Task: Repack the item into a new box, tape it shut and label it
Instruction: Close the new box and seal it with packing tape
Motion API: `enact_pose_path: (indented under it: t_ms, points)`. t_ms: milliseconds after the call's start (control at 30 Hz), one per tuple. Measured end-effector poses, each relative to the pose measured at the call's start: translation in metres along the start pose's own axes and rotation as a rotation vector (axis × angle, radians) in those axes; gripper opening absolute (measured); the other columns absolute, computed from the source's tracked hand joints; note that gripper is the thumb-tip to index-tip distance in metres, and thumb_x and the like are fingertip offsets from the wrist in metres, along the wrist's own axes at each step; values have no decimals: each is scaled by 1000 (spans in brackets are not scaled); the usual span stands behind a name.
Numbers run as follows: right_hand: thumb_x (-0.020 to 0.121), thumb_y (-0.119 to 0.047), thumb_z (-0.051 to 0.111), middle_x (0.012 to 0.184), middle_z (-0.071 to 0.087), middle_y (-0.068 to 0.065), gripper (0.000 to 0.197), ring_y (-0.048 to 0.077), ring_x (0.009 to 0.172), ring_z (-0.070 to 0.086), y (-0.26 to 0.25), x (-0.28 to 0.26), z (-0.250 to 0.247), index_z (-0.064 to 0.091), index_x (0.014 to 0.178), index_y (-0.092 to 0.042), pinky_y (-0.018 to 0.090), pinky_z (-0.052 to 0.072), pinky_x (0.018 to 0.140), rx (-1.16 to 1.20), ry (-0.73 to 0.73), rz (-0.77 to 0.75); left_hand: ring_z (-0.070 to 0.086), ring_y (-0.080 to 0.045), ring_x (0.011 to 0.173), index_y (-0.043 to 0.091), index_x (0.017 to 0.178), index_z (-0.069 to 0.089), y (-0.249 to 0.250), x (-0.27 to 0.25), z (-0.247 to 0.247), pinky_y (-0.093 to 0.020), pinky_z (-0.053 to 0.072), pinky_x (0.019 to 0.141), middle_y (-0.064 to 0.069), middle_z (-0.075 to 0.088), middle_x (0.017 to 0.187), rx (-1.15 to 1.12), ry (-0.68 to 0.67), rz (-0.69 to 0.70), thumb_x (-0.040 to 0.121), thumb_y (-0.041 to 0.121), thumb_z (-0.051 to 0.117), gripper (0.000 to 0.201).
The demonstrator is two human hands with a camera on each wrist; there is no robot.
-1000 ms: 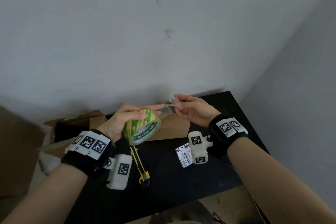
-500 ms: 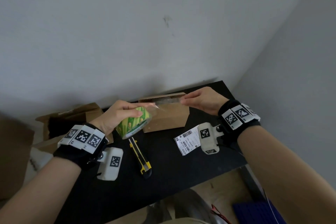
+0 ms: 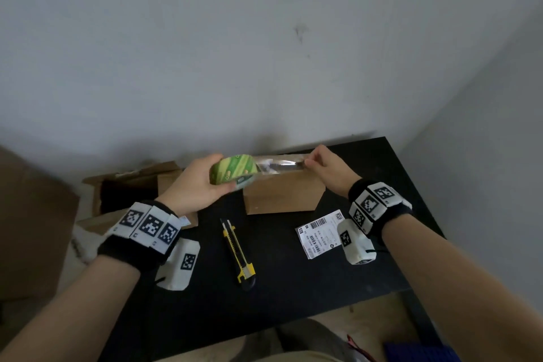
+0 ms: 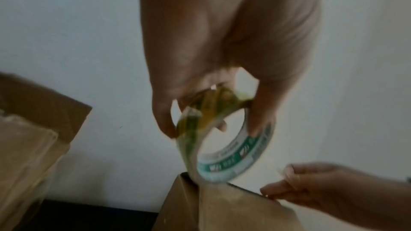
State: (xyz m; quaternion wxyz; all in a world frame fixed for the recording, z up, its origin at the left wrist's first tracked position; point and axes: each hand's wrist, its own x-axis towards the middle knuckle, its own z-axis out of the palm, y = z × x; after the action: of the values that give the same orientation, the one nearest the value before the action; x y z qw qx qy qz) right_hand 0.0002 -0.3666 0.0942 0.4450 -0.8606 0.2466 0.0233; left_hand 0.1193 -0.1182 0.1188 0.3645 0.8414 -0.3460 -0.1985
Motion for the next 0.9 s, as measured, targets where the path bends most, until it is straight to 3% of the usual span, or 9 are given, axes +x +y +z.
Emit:
enact_pose_path:
  t_ms: [100, 200, 333, 467, 567, 633, 767, 900]
  points:
    - [96, -24, 47, 81, 51, -4, 11, 12, 75, 49, 5, 3, 0, 47, 95, -13, 23, 39, 62, -44, -9, 40, 54, -16, 85, 16, 106, 51, 7, 4, 12, -24, 38, 67, 5, 53, 92, 240, 160, 62, 85, 14, 64, 25]
    - [97, -22, 46, 78, 49, -6, 11, 9, 71, 46, 10, 4, -1, 44, 93, -12, 21, 34, 58, -38, -14, 66, 57, -25, 87, 14, 120, 43, 15, 7, 23, -33, 42, 67, -6, 53, 106, 424, 241, -5, 89, 15, 56, 33]
    - [97, -22, 44, 76, 48, -8, 12, 6, 67, 44, 11, 10, 0, 43, 93, -11, 21, 32, 56, -38, -22, 89, 60, -35, 80, 18, 129, 33, 28, 16, 37, -38, 42, 58, -11, 56, 101, 483, 338, -90, 94, 13, 45, 38]
    - [97, -21, 45, 77, 50, -8, 11, 9, 70, 47, 15, 14, 1, 44, 92, -11, 21, 34, 56, -39, -10, 102, 65, -32, 79, 26, 129, 29, 21, 30, 58, -47, 55, 71, -11, 58, 108, 32, 454, -253, 94, 9, 40, 41]
    - [97, -19, 44, 84, 56, -7, 10, 8, 75, 51, 21, 16, 1, 44, 90, -12, 21, 35, 59, 9, 1, 112, 66, -26, 83, 11, 132, 33, 24, 37, 77, -39, 56, 75, -13, 53, 117, -456, 507, -390, 98, 3, 35, 35]
    - [96, -19, 46, 91, 61, -4, 8, 11, 85, 55, 25, 18, 0, 46, 90, -14, 23, 39, 66, 62, -2, 131, 65, -28, 88, 8, 130, 32, 26, 40, 85, -38, 53, 80, -14, 49, 119, -658, 517, -452, 98, 0, 30, 32]
    - [91, -22, 56, 90, 57, -4, 10, 13, 90, 53, 28, 22, -3, 53, 94, -12, 24, 41, 69, 127, 0, 172, 65, -30, 93, 12, 129, 30, 17, 46, 91, -40, 53, 79, -17, 47, 127, -694, 535, -544, 98, 0, 30, 34]
    - [90, -21, 57, 105, 62, 9, 12, 20, 102, 58, 33, 26, -5, 58, 96, -10, 34, 48, 90, 303, 6, 226, 66, -24, 90, 15, 129, 31, 12, 46, 94, -37, 55, 73, -17, 49, 125, -653, 538, -543, 98, 2, 33, 33]
